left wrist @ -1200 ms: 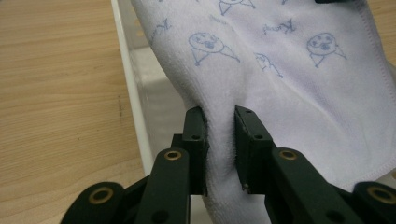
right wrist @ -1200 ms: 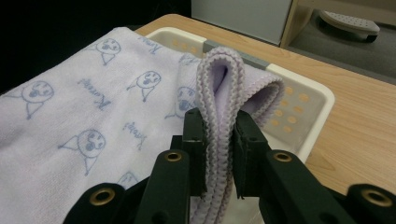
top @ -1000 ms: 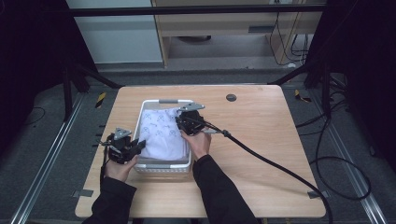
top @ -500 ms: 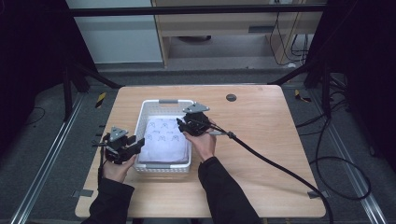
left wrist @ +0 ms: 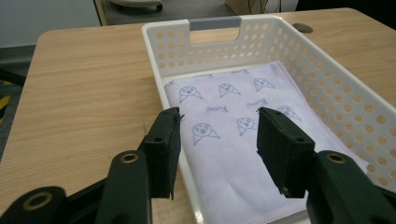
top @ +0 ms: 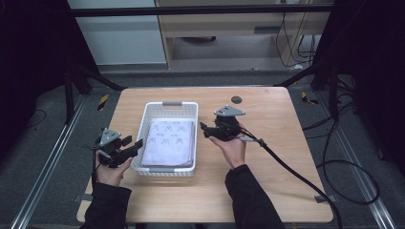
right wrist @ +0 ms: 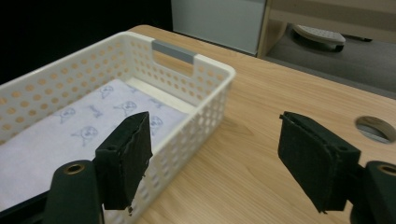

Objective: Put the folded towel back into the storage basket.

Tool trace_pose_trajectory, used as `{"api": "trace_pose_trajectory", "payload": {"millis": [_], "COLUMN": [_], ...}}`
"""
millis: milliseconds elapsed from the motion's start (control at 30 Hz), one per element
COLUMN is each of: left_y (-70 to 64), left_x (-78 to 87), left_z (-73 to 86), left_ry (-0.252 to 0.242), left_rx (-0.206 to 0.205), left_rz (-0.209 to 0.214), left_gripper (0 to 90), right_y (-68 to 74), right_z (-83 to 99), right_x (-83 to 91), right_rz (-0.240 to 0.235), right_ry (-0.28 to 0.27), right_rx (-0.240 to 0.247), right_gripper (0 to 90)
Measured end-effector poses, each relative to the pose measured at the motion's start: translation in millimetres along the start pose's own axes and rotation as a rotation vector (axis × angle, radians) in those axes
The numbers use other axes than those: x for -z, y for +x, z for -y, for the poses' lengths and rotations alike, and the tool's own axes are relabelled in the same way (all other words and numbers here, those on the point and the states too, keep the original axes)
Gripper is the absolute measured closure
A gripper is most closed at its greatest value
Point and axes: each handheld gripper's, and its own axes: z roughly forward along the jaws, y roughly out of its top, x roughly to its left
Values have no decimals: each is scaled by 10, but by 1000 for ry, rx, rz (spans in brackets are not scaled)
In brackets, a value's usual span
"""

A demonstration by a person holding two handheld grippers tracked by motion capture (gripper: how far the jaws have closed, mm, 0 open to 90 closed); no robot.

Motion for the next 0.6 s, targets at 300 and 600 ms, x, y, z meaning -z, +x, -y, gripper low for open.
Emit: {"api": "trace_pose_trajectory", "payload": {"millis": [300,600], "left_y": [71,152], "left_x": [27,53], "left_z": [29,82], "left_ry": [2,28], "left_rx": [0,-14], "left_rz": [-30,-47], "left_gripper": [418,349], "right_y": [-387,-705], "right_z": [210,536], "right_x": [519,940], "right_rz": [40,59], "right_ry": [-26,-41], "right_rx": [-41,-83], "right_gripper": [217,204]}}
